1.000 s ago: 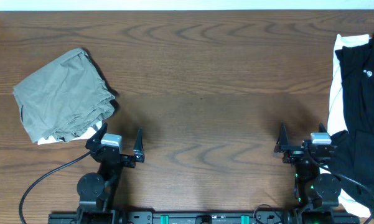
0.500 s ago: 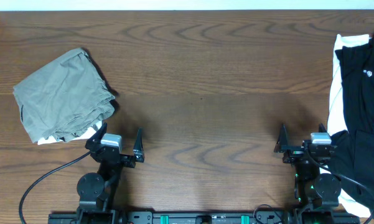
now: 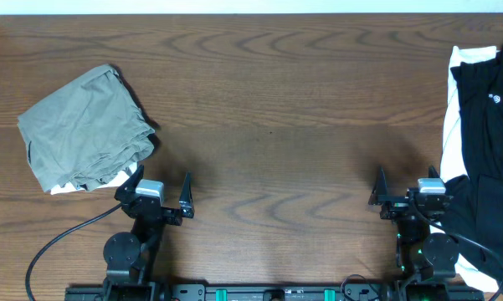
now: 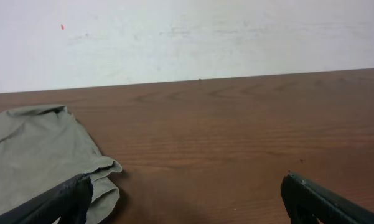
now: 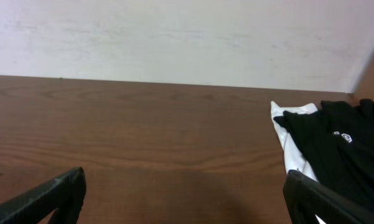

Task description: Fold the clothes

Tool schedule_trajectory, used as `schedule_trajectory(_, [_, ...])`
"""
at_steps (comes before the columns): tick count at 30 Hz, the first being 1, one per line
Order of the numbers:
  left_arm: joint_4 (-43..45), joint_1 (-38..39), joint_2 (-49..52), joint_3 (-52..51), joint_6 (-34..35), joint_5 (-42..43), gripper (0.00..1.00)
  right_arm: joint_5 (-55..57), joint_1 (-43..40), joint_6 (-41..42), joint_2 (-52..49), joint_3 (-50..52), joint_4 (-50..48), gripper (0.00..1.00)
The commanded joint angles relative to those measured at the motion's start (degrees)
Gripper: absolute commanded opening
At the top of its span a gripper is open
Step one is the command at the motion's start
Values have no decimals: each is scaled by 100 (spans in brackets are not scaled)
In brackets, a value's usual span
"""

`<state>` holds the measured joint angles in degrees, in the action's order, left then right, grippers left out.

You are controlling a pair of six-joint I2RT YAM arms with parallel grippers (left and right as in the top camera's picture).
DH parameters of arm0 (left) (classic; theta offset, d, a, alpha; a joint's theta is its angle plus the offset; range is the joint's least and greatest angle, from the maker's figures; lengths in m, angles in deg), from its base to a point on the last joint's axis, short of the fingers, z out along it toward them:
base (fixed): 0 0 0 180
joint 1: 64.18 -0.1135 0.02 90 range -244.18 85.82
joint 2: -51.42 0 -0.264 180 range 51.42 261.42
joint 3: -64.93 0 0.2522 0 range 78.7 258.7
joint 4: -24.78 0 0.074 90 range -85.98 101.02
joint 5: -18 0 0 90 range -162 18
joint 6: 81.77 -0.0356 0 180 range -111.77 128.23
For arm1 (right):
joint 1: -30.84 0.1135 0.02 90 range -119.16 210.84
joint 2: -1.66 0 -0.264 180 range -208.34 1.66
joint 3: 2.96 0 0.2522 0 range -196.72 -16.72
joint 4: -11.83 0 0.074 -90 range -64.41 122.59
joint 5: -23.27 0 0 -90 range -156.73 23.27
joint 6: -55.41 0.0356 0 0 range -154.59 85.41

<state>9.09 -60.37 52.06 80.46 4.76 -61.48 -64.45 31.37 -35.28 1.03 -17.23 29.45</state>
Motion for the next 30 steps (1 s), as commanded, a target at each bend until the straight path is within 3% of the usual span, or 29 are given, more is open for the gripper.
schedule_trajectory(1, [-96, 17, 2, -153, -81, 52, 98, -20, -48, -68, 35, 24, 7, 99])
schedule_trajectory(27, [-31, 17, 2, -153, -68, 57, 98, 243, -48, -70, 33, 20, -236, 99])
schedule_trajectory(30, [28, 17, 2, -153, 356, 55, 98, -31, -48, -44, 33, 20, -155, 99])
